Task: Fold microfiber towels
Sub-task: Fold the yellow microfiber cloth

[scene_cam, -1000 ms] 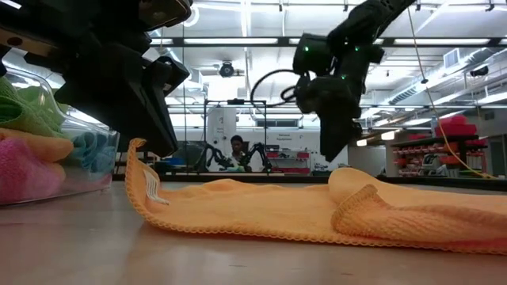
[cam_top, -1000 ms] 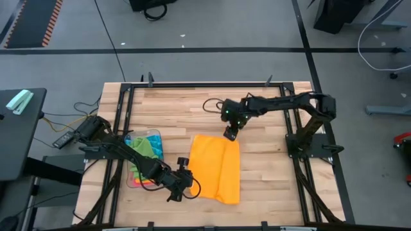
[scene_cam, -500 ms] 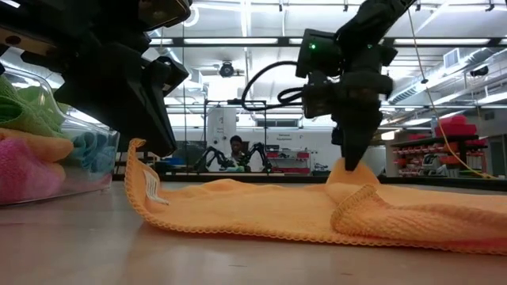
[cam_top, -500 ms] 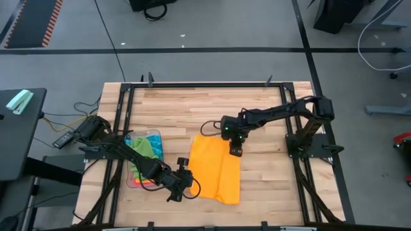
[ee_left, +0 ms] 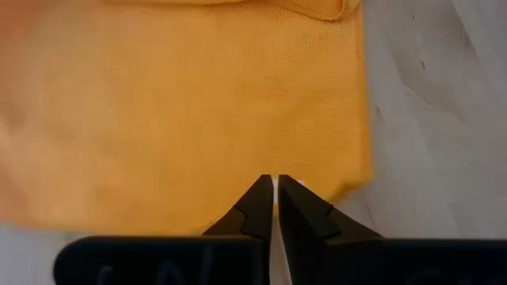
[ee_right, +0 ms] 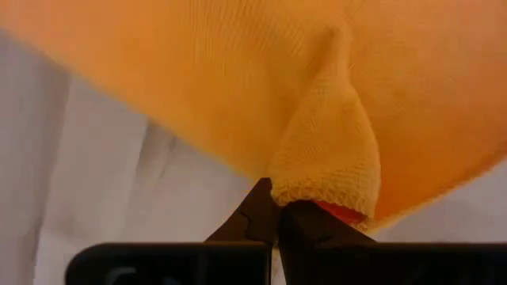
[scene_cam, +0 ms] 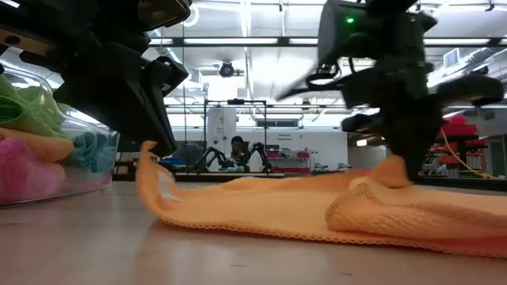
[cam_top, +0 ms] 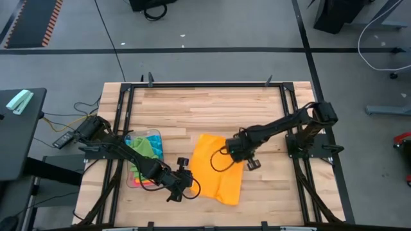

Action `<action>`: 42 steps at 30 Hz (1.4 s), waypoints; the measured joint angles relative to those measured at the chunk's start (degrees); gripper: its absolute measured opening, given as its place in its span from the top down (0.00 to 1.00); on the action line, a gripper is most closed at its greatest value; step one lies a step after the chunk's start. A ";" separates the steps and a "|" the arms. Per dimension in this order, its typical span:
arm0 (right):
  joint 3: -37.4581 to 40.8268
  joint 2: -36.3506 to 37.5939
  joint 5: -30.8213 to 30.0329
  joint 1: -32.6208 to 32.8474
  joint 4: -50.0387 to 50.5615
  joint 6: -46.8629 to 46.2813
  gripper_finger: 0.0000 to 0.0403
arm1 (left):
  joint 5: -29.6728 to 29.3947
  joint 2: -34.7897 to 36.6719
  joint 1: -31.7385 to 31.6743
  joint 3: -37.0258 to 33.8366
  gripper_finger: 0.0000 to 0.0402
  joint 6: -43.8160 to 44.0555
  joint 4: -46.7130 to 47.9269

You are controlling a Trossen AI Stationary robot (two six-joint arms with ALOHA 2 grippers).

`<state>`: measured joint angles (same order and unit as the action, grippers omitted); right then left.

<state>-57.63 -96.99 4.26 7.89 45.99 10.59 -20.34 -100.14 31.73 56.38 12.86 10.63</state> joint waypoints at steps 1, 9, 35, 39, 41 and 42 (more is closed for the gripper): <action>0.00 0.00 -1.12 0.51 1.80 0.44 0.97 | 0.00 0.00 -0.01 0.00 0.93 0.00 0.01; 0.00 0.00 -12.00 0.58 13.79 -7.30 0.94 | 0.00 0.00 -0.04 0.00 0.91 0.26 0.00; -16.74 0.00 -19.61 -1.20 29.41 -13.85 0.57 | -0.01 0.00 0.02 0.00 0.92 0.20 -0.33; -16.74 0.00 -14.79 1.14 18.74 -13.13 0.57 | -1.22 0.00 -0.09 0.00 0.91 -3.80 -3.37; -16.12 0.02 -12.91 2.81 13.24 -15.27 0.57 | -3.06 0.00 -0.09 0.00 0.90 -5.37 -5.11; -15.54 0.02 -11.97 3.81 11.35 -16.75 0.57 | -4.32 0.00 -0.09 -0.01 0.89 -6.06 -5.88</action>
<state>-73.16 -96.97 -7.71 11.70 57.35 -6.16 -24.66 -100.14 31.64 56.37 6.81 4.75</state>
